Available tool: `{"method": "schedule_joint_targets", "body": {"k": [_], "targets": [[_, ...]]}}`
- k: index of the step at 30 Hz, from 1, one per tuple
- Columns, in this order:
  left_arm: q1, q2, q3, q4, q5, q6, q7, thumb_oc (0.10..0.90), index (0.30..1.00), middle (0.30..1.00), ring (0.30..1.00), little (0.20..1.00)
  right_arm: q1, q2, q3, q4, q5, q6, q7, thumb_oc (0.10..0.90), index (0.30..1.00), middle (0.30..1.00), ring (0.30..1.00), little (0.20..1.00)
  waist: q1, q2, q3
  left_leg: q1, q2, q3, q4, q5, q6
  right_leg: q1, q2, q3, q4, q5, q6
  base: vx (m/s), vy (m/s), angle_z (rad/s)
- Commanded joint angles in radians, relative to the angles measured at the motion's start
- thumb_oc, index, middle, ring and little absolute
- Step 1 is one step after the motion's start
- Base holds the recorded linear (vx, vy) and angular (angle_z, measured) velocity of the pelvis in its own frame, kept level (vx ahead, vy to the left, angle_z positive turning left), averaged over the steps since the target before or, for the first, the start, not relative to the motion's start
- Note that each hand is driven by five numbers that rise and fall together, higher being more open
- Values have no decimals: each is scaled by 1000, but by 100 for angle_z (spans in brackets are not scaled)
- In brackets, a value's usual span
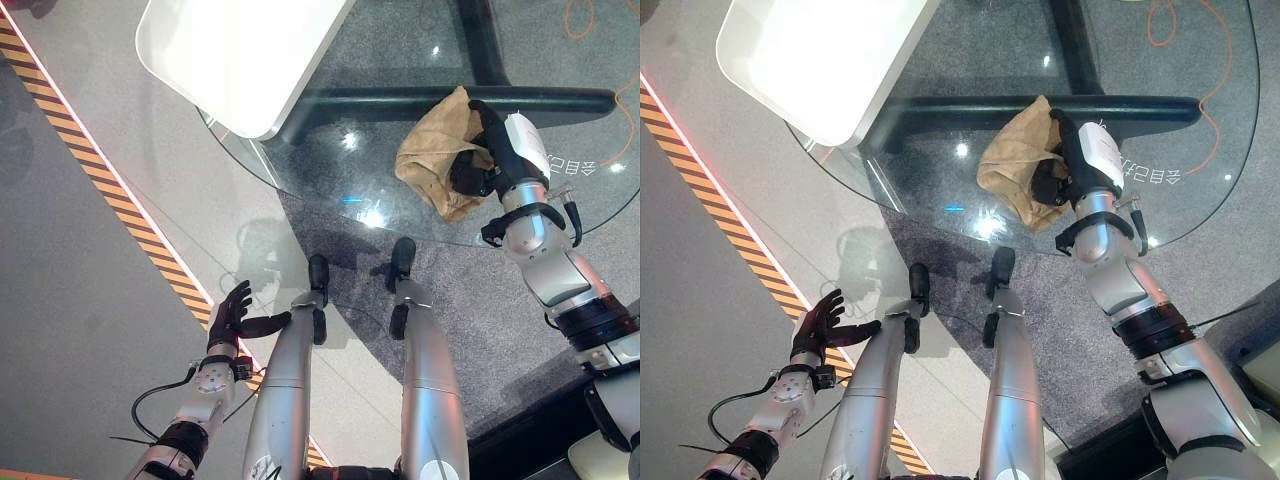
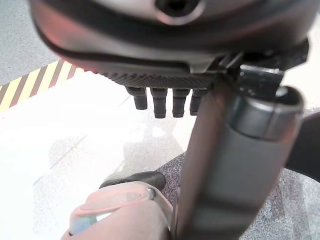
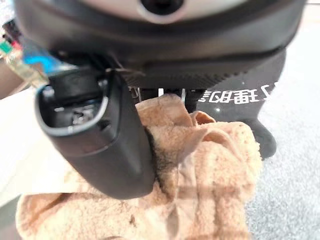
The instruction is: Wipe the table with a cloth and put it in the basket.
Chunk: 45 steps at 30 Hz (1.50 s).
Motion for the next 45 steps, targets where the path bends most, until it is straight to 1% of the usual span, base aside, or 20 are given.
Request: {"method": "schedule_joint_targets", "body": {"k": [1, 3, 5, 7, 8, 11, 12, 18, 21, 26, 29, 33, 34, 36, 38, 41, 42, 45], "targets": [[82, -29, -13, -30, -47, -77, 37, 800, 900, 900, 900, 900, -64, 38, 80, -10, -12, -24, 55, 100, 300, 300, 300, 200, 64, 45, -18, 49, -29, 38, -87, 53, 60, 25, 62, -63, 42, -82, -22, -12, 4, 5], [75, -28, -4, -49, -55, -98, 48, 800, 900, 900, 900, 900, -76, 43, 89, 18, -7, -15, 59, 100, 300, 300, 300, 200, 68, 48, -18, 54, -30, 38, -90, 55, 58, 29, 60, -65, 42, -83, -22, -7, 1, 2], [70, -25, 2, -69, -71, -105, 62, 800, 900, 900, 900, 900, -82, 46, 91, 37, 0, -8, 62, 100, 300, 300, 300, 200, 70, 52, -18, 59, -32, 37, -93, 56, 58, 33, 59, -66, 41, -84, -22, 0, 0, 0], [63, -22, 15, -93, -94, -130, 77, 800, 900, 900, 900, 900, -83, 49, 90, 58, 8, 0, 61, 100, 300, 300, 300, 200, 72, 56, -18, 67, -33, 36, -96, 58, 57, 39, 58, -66, 42, -85, -23, -8, 5, 2], [63, -22, 25, -105, -103, -131, 79, 800, 900, 900, 900, 900, -79, 53, 88, 67, 6, 2, 61, 100, 300, 300, 300, 200, 73, 57, -18, 73, -34, 36, -97, 58, 57, 44, 58, -67, 42, -87, -23, 0, 0, 0], [64, -20, 49, -141, -121, -160, 98, 800, 900, 900, 900, 900, -67, 52, 83, 81, 15, 2, 54, 100, 300, 300, 300, 200, 74, 58, -18, 83, -36, 35, -98, 57, 58, 53, 59, -68, 46, -91, -25, 0, 0, 0], [63, -20, 59, -155, -131, -179, 104, 800, 900, 900, 900, 900, -62, 52, 79, 85, 21, 4, 48, 100, 300, 300, 300, 200, 75, 58, -18, 87, -36, 35, -99, 57, 58, 56, 59, -69, 46, -92, -25, -14, -2, 4], [61, -18, 110, -281, -134, -190, 161, 800, 900, 900, 900, 900, -6, 64, 30, 98, 72, -18, 4, 100, 300, 300, 300, 200, 78, 53, -18, 120, -38, 32, -99, 52, 61, 89, 60, -77, 62, -107, -29, -8, -20, 8], [58, -19, 125, -341, -113, -214, 201, 800, 900, 900, 900, 900, 23, 74, 1, 93, 124, -50, -38, 100, 300, 300, 300, 200, 78, 49, -18, 134, -39, 29, -99, 50, 61, 103, 63, -78, 68, -113, -31, 0, -30, 5], [60, -3, 151, -467, -41, -207, 270, 800, 900, 900, 900, 900, 108, 112, -77, 16, 227, -111, -75, 100, 300, 300, 300, 200, 73, 40, -18, 160, -40, 26, -100, 46, 63, 129, 67, -76, 77, -121, -32, 7, -13, 1], [70, 8, 166, -535, 5, -196, 286, 800, 900, 900, 900, 900, 179, 147, -130, -60, 274, -168, -81, 100, 300, 300, 300, 200, 67, 31, -18, 178, -42, 25, -99, 40, 66, 149, 71, -75, 81, -127, -33, 8, -11, 0], [79, 23, 178, -591, 45, -183, 273, 800, 900, 900, 900, 900, 255, 185, -178, -150, 331, -249, -79, 100, 300, 300, 300, 200, 57, 21, -18, 199, -40, 28, -97, 37, 67, 173, 75, -70, 80, -129, -34, -11, -5, 0], [71, 26, 182, -607, 53, -178, 268, 800, 900, 900, 900, 900, 262, 193, -193, -181, 339, -259, -83, 100, 300, 300, 300, 200, 52, 17, -18, 180, -39, 37, -106, 67, 73, 158, 76, -76, 64, -99, -43, -42, -13, 0], [76, 33, 180, -629, 65, -167, 261, 800, 900, 900, 900, 900, 288, 208, -210, -220, 354, -293, -101, 100, 300, 300, 300, 200, 48, 14, -18, 190, -39, 39, -104, 64, 75, 170, 79, -73, 64, -101, -43, -7, -3, -1], [78, 41, 173, -645, 81, -157, 241, 800, 900, 900, 900, 900, 315, 227, -235, -266, 359, -340, -112, 100, 300, 300, 300, 200, 40, 11, -18, 200, -39, 41, -101, 59, 77, 183, 81, -68, 63, -102, -42, 31, 4, -2], [77, 50, 155, -661, 90, -138, 209, 800, 900, 900, 900, 900, 336, 244, -259, -323, 371, -375, -119, 100, 300, 300, 300, 200, 32, 10, -18, 212, -39, 44, -96, 53, 80, 196, 85, -61, 62, -104, -42, 11, 3, -1], [78, 51, 154, -662, 90, -139, 208, 800, 900, 900, 900, 900, 338, 245, -260, -328, 372, -376, -119, 100, 300, 300, 300, 200, 31, 10, -18, 213, -39, 44, -95, 53, 80, 196, 85, -60, 63, -104, -42, 24, 11, -3], [77, 60, 127, -671, 88, -117, 144, 800, 900, 900, 900, 900, 347, 255, -275, -382, 396, -416, -112, 100, 300, 300, 300, 200, 24, 10, -18, 214, -37, 49, -88, 49, 82, 201, 88, -54, 64, -105, -42, 22, 11, -4]]}}
